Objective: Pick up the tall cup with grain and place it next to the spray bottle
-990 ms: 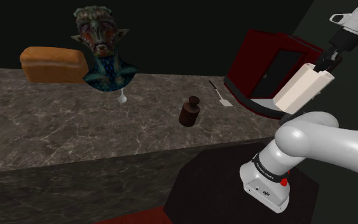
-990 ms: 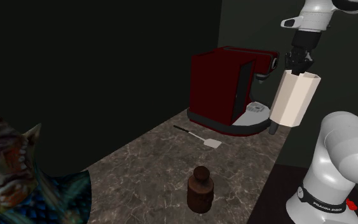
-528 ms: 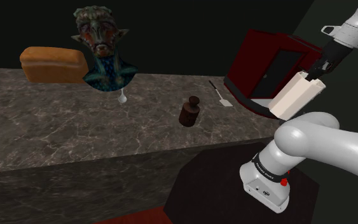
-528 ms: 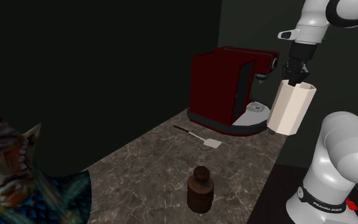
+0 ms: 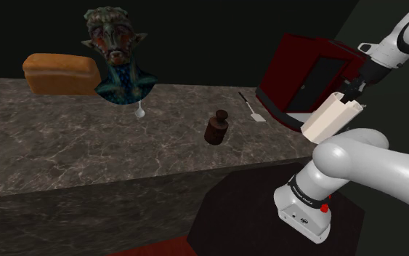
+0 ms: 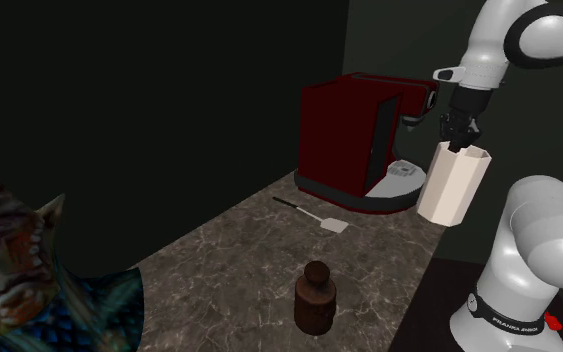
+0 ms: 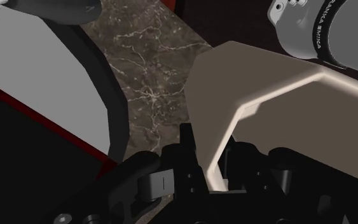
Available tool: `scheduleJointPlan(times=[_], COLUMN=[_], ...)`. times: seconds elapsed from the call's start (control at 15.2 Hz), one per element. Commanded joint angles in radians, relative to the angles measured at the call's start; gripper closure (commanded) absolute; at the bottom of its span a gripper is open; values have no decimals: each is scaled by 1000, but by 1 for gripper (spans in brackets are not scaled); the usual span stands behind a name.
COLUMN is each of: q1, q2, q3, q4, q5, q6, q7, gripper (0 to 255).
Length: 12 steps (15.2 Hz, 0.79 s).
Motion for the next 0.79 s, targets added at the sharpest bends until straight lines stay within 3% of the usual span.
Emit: scheduleJointPlan(times=[0.0, 0.73], q1=[-6, -50], q2=[-7, -39], q3=[-14, -106], q4=[-28, -170], q5=[-14, -102], q6=[22, 129], q7=[1, -1], gripper=[255, 255])
